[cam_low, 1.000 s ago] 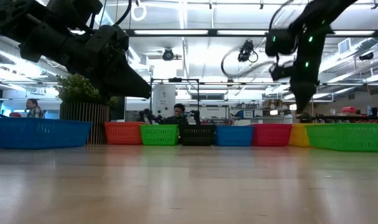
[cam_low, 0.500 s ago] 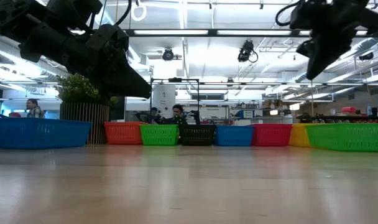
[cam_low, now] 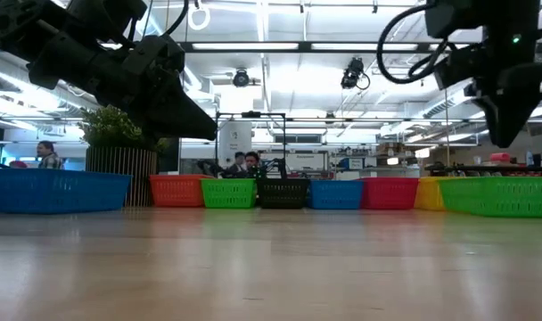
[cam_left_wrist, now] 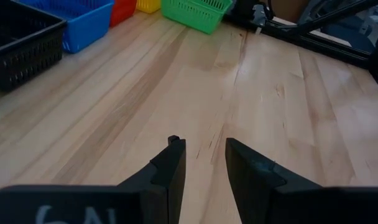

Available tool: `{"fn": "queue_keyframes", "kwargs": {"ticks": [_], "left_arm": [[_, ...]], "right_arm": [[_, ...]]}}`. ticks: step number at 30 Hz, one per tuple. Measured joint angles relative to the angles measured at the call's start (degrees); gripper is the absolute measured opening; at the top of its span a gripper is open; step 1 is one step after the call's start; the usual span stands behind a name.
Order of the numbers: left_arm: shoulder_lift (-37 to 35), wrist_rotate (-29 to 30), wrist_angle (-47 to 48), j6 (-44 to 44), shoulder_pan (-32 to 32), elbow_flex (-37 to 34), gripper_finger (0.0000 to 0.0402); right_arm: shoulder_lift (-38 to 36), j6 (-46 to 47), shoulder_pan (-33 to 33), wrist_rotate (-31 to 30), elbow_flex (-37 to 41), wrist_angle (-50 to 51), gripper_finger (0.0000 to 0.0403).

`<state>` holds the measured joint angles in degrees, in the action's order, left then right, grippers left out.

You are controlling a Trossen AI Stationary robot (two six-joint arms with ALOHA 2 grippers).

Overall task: Stack baskets by color
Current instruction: Stack the bottom green bin on top of the top green bin

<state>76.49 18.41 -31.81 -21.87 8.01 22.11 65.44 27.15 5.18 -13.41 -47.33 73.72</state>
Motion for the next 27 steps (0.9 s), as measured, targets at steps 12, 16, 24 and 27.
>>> {"fn": "queue_keyframes", "kwargs": {"ticks": [12,16,24,27], "left_arm": [[0.0,0.0,0.3,0.0,0.0,0.0,0.0119],[0.0,0.0,0.3,0.1,0.0,0.0,0.0119],[0.0,0.0,0.3,0.0,0.0,0.0,0.0119],[0.0,0.0,0.3,0.0,0.0,0.0,0.0119]], "right_arm": [[8.0,-10.8,-7.3,2.8,6.6,-8.1,0.0144],[10.5,-10.8,-7.9,3.1,6.6,-8.4,0.012],[15.4,-13.7,-7.6,6.9,6.1,-10.2,0.0027],[15.9,-13.8,-5.6,7.0,4.4,-11.7,0.0011]]}}
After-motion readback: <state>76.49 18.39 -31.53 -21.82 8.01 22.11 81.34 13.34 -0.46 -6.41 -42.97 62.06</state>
